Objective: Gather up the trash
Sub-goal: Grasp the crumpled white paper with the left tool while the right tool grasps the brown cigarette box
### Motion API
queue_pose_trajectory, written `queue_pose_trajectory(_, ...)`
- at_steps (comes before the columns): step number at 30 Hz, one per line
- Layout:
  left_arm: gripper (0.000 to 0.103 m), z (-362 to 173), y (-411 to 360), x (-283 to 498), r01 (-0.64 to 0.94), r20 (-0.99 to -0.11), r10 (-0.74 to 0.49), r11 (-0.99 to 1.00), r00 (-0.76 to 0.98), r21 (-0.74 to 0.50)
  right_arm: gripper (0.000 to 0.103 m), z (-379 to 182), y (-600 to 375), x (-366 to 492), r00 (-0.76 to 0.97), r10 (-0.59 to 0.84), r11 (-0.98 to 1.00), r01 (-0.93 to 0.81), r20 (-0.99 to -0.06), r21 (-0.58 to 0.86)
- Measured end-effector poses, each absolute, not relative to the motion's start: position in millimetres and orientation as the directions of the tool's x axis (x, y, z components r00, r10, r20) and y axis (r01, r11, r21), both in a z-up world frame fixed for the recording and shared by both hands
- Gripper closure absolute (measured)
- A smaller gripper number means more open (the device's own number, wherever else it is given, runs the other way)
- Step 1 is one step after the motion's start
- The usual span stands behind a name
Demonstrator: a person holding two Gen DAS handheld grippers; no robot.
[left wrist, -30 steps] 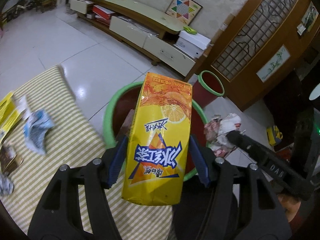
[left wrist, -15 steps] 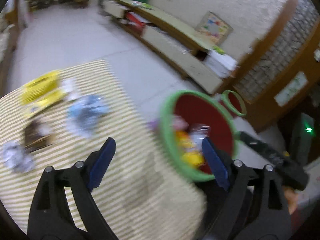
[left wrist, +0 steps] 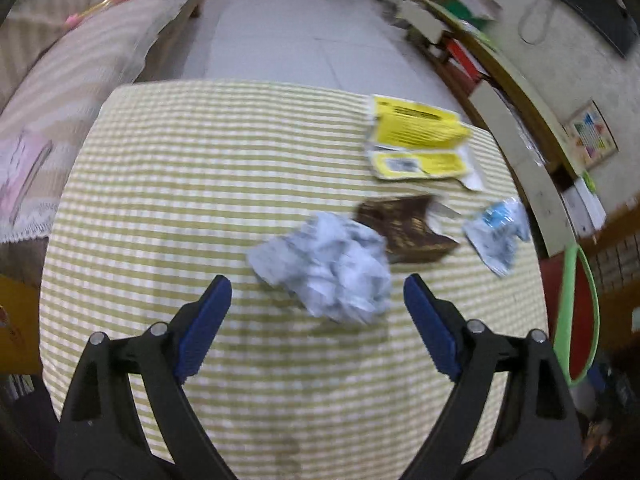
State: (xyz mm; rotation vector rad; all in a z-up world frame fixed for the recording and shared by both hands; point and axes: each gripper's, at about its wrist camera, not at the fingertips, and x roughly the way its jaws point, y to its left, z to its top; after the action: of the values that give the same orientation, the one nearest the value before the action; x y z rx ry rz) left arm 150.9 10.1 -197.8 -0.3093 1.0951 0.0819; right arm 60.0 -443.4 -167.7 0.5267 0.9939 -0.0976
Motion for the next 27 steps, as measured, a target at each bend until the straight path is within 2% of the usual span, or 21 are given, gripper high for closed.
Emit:
queue_pose_trajectory(6, 0.018, -212, 1, 169, -0.186, -0.896, -0.134, 0.955, 0.424, -0.231, 0.04, -171, -439, 59, 0.53, 0.144, 0.876, 0.326, -0.836, 0.357)
queue_pose_trajectory(7, 0.024, -214, -1, 171, -0.18, -0.898, -0.14, 0.956, 0.417, -0.232, 0.04, -171, -437, 58, 0.527, 0.139, 0.879, 0.324, -0.838, 0.35)
queue_pose_trajectory(8, 0.036, -214, -2, 170, -0.179, -0.898, -0.124, 0.96, 0.422, -0.216, 0.04, -170, -435, 59, 0.524, 0.135, 0.884, 0.321, -0.841, 0.341)
queue_pose_trajectory(10, 0.047, -210, 0, 167, -0.163, -0.889, -0.143, 0.959, 0.434, -0.234, 0.04, -170, -429, 60, 0.513, 0.116, 0.9, 0.308, -0.85, 0.309)
queue_pose_trajectory(12, 0.054, -205, 5, 158, -0.152, -0.879, -0.169, 0.954, 0.445, -0.26, 0.04, -167, -419, 63, 0.504, 0.096, 0.919, 0.286, -0.859, 0.27)
queue_pose_trajectory(15, 0.054, -194, 17, 130, -0.13, -0.859, -0.174, 0.955, 0.482, -0.267, 0.04, -158, -397, 67, 0.516, 0.09, 0.943, 0.23, -0.852, 0.239)
queue_pose_trajectory(21, 0.053, -183, 35, 68, -0.123, -0.851, -0.17, 0.957, 0.497, -0.264, 0.039, -144, -318, 105, 0.517, 0.202, 0.961, 0.061, -0.832, 0.271)
queue_pose_trajectory(27, 0.052, -180, 43, 25, -0.141, -0.845, -0.192, 0.944, 0.5, -0.297, 0.016, -136, -204, 154, 0.462, 0.302, 0.951, -0.212, -0.834, 0.226)
